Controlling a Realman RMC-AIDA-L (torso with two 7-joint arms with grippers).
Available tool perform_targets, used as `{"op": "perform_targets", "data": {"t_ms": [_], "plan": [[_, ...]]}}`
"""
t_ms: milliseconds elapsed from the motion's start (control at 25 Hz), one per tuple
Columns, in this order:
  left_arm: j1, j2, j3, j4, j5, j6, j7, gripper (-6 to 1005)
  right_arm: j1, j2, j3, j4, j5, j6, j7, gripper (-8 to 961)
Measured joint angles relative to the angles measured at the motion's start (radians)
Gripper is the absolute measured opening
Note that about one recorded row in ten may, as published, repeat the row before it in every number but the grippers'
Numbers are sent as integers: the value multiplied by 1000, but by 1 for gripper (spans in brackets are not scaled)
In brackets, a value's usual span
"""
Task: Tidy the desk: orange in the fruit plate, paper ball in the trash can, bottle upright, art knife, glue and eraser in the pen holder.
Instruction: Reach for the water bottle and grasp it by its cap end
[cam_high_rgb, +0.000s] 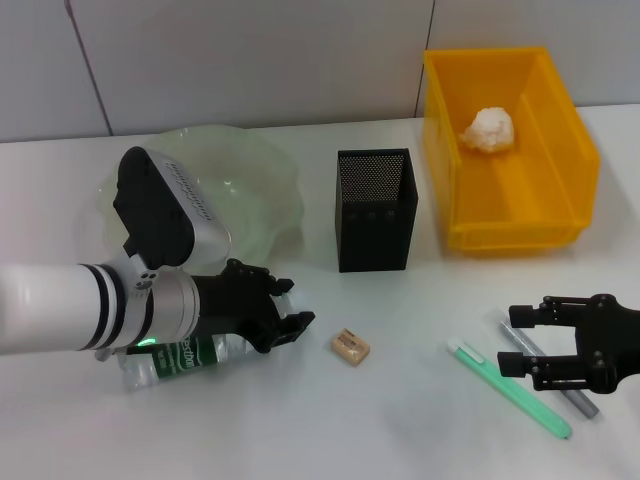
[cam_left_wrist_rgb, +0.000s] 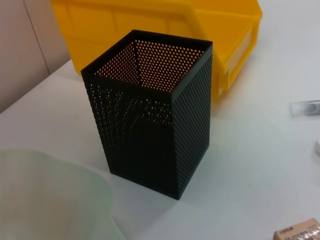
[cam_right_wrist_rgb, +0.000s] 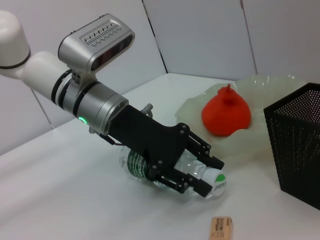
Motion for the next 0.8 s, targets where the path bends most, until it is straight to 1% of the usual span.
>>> {"op": "perform_targets", "data": {"t_ms": [40, 800], "plan": [[0, 0, 1, 0, 0, -1, 1, 455, 0, 0, -1, 0, 0, 0, 0, 753], [5, 3, 11, 12, 2, 8, 5, 454, 2, 1, -2, 0, 0, 0, 0, 753]]}}
